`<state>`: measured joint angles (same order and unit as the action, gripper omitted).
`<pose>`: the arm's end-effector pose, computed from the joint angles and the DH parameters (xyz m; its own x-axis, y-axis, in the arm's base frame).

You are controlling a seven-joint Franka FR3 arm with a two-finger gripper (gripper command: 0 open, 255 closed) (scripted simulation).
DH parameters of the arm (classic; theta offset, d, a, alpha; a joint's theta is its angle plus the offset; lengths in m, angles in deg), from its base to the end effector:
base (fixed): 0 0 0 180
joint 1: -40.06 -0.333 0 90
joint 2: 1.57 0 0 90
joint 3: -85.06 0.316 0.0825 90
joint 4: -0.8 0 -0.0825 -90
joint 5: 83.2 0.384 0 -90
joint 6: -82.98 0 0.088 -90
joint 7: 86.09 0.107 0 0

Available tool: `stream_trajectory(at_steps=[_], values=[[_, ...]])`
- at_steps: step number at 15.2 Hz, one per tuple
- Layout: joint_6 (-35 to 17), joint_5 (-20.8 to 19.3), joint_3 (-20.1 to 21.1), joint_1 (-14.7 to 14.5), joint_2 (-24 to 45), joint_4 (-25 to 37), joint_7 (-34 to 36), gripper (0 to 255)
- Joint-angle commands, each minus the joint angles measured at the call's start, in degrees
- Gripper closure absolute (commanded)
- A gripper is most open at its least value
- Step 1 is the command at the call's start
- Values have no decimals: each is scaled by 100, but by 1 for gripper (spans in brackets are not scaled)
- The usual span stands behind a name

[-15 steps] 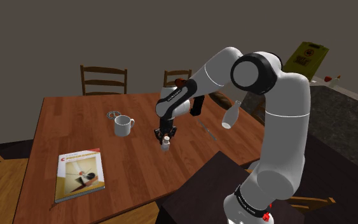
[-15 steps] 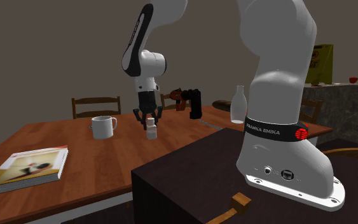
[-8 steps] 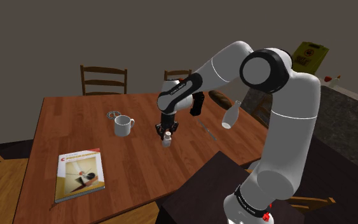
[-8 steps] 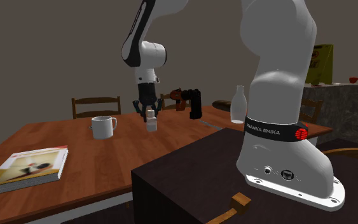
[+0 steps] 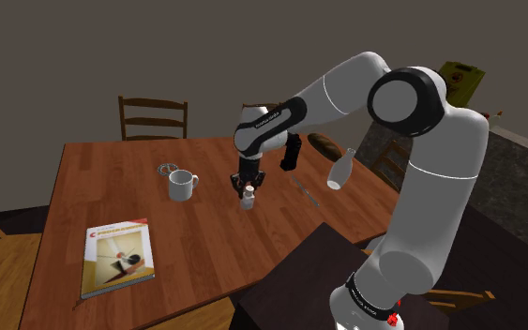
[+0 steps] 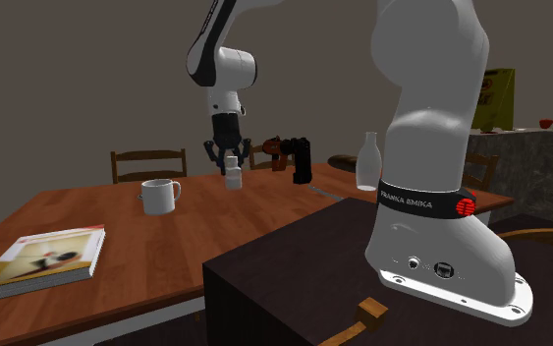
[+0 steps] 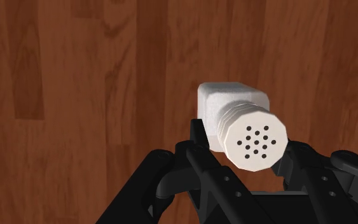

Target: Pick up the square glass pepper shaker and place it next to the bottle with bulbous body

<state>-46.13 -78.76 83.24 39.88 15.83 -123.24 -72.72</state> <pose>0.5401 -0.0135 0.2378 0.9271 -0.3054 -0.2173 -0.3104 -0.9505 0.0118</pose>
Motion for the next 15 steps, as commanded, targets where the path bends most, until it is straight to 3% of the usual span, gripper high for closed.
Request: stream_trajectory(at_steps=[1, 15], values=[[142, -13, -5, -2, -141, -1, 14, 255], [1106, -84, -25, -8, -853, 252, 94, 255]])
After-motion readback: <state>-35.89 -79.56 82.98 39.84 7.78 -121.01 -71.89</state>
